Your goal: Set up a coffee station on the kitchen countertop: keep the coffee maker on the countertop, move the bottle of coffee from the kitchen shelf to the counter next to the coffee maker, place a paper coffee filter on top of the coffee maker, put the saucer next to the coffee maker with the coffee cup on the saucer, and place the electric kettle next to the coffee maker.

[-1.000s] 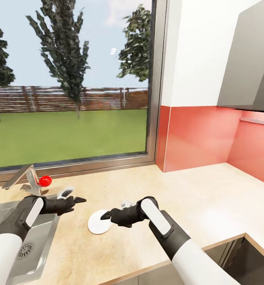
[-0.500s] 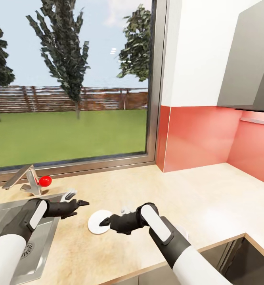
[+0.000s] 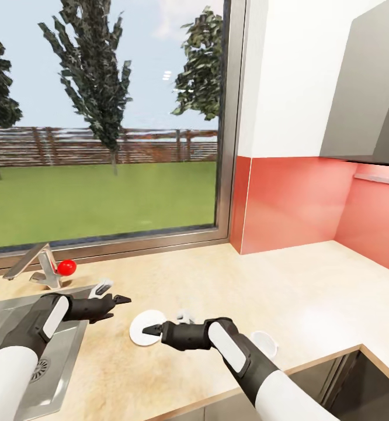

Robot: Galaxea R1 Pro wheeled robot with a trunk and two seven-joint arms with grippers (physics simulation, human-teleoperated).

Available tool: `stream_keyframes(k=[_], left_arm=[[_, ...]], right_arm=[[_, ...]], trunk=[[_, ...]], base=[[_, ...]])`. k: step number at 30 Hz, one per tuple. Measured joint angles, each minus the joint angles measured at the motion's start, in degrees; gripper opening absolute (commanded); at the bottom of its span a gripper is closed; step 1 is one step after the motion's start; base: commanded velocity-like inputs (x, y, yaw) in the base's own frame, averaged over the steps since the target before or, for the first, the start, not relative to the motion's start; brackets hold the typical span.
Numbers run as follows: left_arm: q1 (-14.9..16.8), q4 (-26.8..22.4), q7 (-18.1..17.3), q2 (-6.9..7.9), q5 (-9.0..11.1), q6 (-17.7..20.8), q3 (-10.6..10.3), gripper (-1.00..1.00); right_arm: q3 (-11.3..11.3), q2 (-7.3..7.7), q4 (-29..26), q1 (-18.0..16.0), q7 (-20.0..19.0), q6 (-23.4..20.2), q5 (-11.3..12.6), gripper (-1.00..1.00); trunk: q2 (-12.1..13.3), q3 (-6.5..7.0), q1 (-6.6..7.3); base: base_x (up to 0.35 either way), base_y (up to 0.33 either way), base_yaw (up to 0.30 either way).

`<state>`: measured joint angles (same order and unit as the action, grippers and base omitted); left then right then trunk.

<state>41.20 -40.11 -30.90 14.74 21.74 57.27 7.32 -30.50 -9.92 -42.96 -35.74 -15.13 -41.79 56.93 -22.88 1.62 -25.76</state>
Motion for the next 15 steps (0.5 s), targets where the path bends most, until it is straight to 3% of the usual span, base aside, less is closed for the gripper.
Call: stream_keyframes(k=[8,15], left_arm=[[0.0,0.0,0.0,-0.12,0.0,-0.1,0.0,1.0],[0.0,0.0,0.3,-0.21,-0.1,-0.1,0.1,1.0]], right_arm=[[0.0,-0.08,0.5,0.0,4.8,0.4,0.0,1.0],[0.2,-0.08,0.5,0.0,5.9,0.5,0.2,1.0]], trunk=[[0.0,0.0,0.0],[0.0,0.0,0.02]], base=[[0.0,0.0,0.0],[0.081,0.0,0.0]])
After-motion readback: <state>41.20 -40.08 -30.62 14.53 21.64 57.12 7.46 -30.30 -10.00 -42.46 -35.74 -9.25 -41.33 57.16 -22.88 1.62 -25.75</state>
